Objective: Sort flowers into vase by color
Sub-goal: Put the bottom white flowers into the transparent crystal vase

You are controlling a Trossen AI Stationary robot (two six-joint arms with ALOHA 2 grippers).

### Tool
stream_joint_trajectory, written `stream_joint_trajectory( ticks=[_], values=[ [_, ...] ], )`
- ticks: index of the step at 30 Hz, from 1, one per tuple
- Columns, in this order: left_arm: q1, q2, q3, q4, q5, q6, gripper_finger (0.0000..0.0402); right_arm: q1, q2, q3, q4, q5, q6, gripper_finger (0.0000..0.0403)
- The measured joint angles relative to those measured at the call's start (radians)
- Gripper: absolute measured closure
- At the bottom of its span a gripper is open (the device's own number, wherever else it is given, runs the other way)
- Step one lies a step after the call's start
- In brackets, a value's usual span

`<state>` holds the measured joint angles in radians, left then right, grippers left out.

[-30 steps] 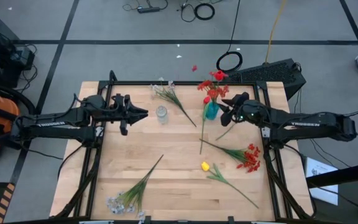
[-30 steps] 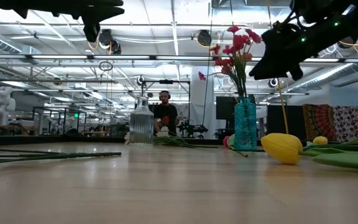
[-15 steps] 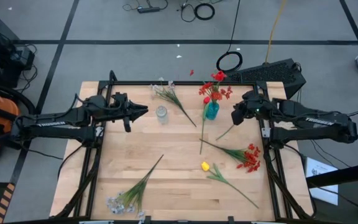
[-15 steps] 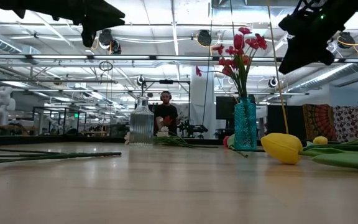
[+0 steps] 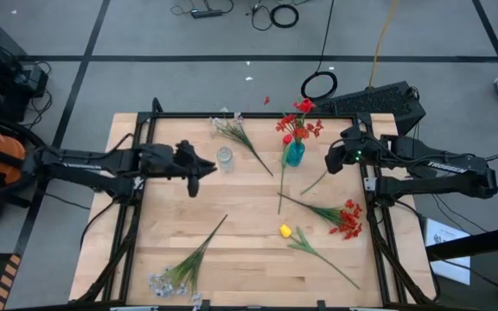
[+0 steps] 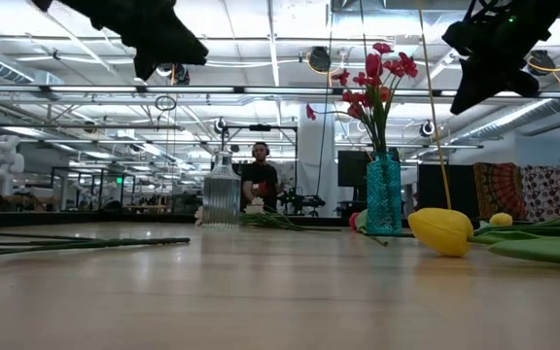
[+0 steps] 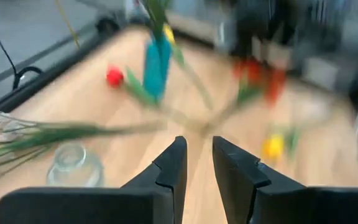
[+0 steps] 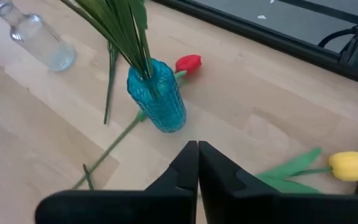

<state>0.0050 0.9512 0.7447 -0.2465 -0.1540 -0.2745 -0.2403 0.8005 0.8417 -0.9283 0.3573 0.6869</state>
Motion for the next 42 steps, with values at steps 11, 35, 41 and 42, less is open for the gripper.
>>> stream_joint_trajectory(
  ticks=[11,35,41,42],
  values=[
    [-0.109,0.214,0.266,-0.510,0.013,0.696,0.0320,0.000,0.000,0.000,-0.003,0.001,-0.002,0.0402],
    [-0.293,0.418,0.307,-0.583,-0.103,1.377,0.0227,0.000,0.000,0.000,-0.068,-0.103,0.237,0.0403],
    [-0.320,0.470,0.307,-0.611,0.103,1.537,0.0241,0.000,0.001,0.000,-0.068,-0.103,0.234,0.0403],
    [-0.332,0.483,0.307,-0.609,0.128,1.538,0.0244,0.000,0.001,0.000,-0.068,-0.103,0.224,0.0403]
  ],
)
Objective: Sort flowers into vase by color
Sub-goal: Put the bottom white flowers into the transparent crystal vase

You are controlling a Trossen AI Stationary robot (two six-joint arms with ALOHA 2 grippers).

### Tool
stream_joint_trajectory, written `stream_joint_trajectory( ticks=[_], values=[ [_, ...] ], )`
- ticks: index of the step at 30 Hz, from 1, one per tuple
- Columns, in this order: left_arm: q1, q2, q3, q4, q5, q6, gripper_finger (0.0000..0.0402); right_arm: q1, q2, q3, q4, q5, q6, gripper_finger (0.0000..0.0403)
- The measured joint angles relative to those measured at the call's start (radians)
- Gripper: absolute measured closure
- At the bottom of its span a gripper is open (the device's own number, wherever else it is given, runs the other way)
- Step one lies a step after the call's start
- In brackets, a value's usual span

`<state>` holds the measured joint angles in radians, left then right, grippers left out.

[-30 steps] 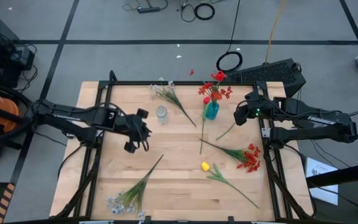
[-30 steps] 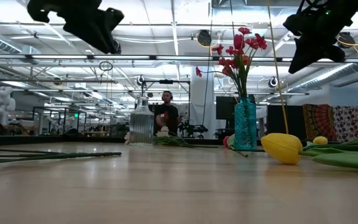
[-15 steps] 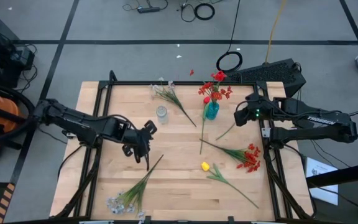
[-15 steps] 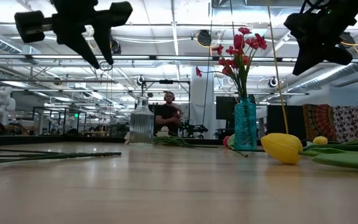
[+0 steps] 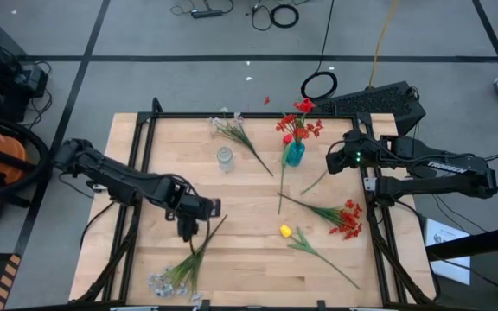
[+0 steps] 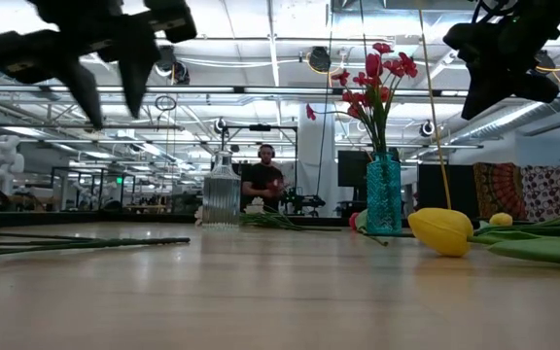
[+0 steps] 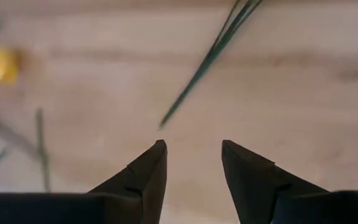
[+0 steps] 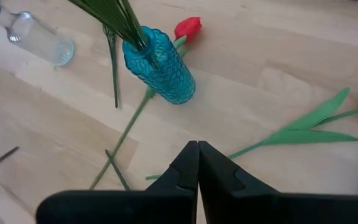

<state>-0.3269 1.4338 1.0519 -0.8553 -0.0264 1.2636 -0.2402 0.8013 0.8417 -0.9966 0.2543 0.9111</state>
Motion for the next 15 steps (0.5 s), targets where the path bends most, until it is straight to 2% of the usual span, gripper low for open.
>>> stream_joint_trajectory(
  ticks=[4,10,15],
  values=[
    [-0.051,0.049,0.000,0.022,0.052,0.000,0.0258,0.000,0.000,0.000,-0.005,-0.025,-0.034,0.0403],
    [-0.086,0.147,0.000,0.084,0.059,0.013,0.0267,0.001,0.000,0.000,-0.010,-0.054,-0.036,0.0403],
    [-0.120,0.233,0.000,0.105,0.059,0.096,0.0268,0.001,0.000,0.000,-0.012,-0.054,-0.043,0.0403]
  ],
)
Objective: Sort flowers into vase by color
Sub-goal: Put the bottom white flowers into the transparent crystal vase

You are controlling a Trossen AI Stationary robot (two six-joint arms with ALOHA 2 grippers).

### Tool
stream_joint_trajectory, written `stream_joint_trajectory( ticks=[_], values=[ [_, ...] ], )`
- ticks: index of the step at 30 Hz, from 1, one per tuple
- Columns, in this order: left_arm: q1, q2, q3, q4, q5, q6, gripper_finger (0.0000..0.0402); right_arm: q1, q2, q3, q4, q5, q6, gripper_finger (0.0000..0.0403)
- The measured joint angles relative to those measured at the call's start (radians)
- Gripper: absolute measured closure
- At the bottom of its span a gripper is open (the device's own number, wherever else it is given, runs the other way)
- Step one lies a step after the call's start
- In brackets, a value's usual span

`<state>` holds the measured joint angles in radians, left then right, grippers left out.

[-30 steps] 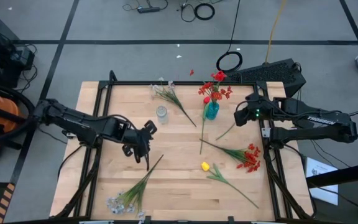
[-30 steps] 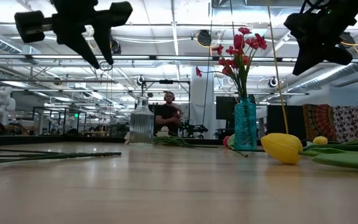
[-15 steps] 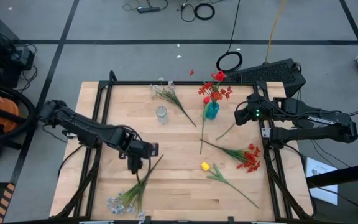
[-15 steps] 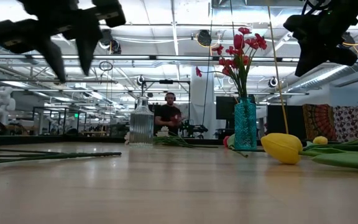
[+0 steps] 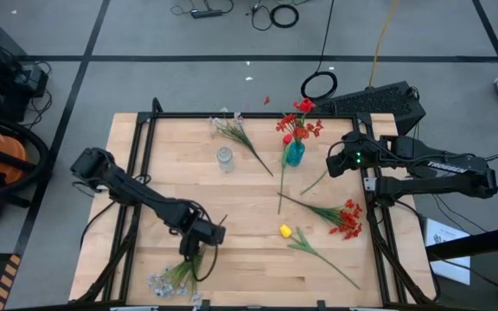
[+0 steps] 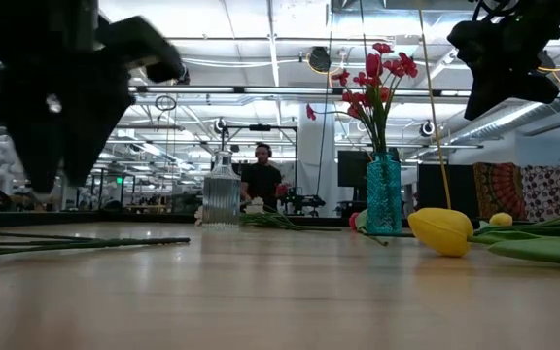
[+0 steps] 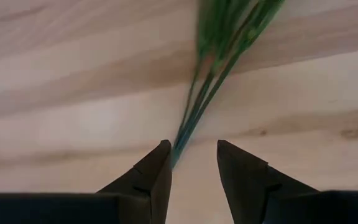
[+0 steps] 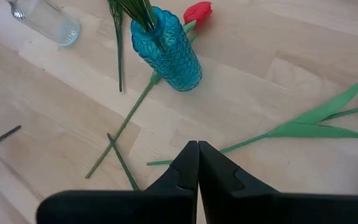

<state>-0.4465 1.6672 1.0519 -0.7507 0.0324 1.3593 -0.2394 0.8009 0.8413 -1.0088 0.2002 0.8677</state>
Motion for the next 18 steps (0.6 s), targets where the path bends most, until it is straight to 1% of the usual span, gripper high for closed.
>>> stream_joint_trajectory(
  ticks=[5,7,13,18],
  values=[
    [-0.028,0.060,-0.001,0.011,-0.012,0.060,0.0268,0.016,0.000,0.000,0.000,-0.006,0.000,0.0403],
    [-0.033,0.074,-0.001,0.030,-0.028,0.061,0.0268,0.029,0.000,0.000,0.000,-0.007,-0.001,0.0403],
    [-0.036,0.085,-0.001,0.066,-0.030,0.069,0.0268,0.053,0.000,0.000,0.000,0.010,0.000,0.0403],
    [-0.037,0.148,-0.006,0.078,-0.025,0.081,0.0268,0.052,0.000,0.000,0.001,0.011,0.001,0.0403]
  ],
)
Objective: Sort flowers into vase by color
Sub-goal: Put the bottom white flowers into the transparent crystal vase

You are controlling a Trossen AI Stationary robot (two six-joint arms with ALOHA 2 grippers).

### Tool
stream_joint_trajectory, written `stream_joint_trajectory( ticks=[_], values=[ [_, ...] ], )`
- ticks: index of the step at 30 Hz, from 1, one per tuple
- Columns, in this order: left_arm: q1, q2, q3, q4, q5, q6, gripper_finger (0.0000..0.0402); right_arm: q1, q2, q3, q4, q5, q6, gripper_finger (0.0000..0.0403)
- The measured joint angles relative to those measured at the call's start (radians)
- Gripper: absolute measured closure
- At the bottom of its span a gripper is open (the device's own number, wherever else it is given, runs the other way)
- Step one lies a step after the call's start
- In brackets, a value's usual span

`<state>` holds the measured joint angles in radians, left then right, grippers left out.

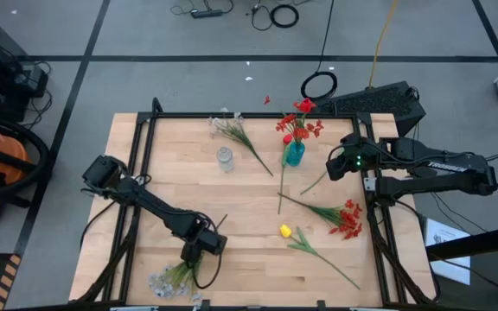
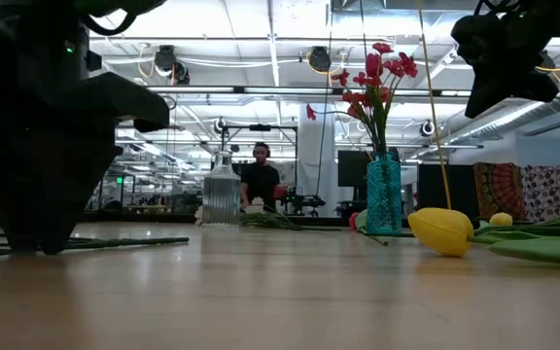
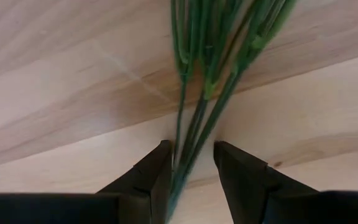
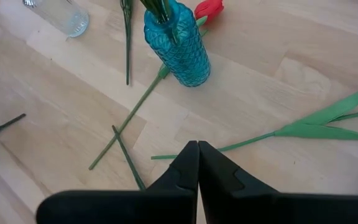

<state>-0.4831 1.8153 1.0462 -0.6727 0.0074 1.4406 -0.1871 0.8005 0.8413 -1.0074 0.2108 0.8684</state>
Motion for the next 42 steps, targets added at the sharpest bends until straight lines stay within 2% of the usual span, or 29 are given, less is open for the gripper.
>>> stream_joint_trajectory(
  ticks=[5,8,11,15,17,26,31,36,42],
  values=[
    [-0.003,0.040,0.003,0.004,-0.015,0.053,0.0268,0.000,0.000,0.000,0.001,0.000,0.002,0.0403],
    [0.007,0.041,0.002,0.004,-0.033,-0.033,0.0280,0.000,0.000,0.000,0.001,0.003,0.002,0.0403],
    [0.029,0.045,0.014,-0.028,-0.034,-0.134,0.0313,0.000,0.000,0.000,0.001,0.006,-0.008,0.0403],
    [0.064,0.046,0.017,-0.027,-0.020,-0.243,0.0379,0.000,0.000,0.000,0.002,0.007,-0.022,0.0403],
    [0.083,0.046,0.017,-0.009,-0.007,-0.325,0.0392,0.000,0.000,0.000,0.005,0.007,-0.031,0.0403],
    [0.146,0.043,0.016,0.021,-0.010,-0.731,0.0391,0.000,0.000,0.000,0.009,0.006,-0.075,0.0403],
    [0.171,0.008,0.012,0.065,-0.016,-1.089,0.0391,0.000,0.000,0.000,0.009,-0.001,-0.095,0.0403],
    [0.192,-0.070,0.010,0.205,-0.127,-1.338,0.0391,0.011,0.000,0.000,0.009,-0.005,-0.096,0.0403],
    [0.211,-0.173,0.004,0.491,-0.294,-1.407,0.0391,0.070,0.000,0.000,0.006,-0.008,-0.096,0.0403]
  ],
)
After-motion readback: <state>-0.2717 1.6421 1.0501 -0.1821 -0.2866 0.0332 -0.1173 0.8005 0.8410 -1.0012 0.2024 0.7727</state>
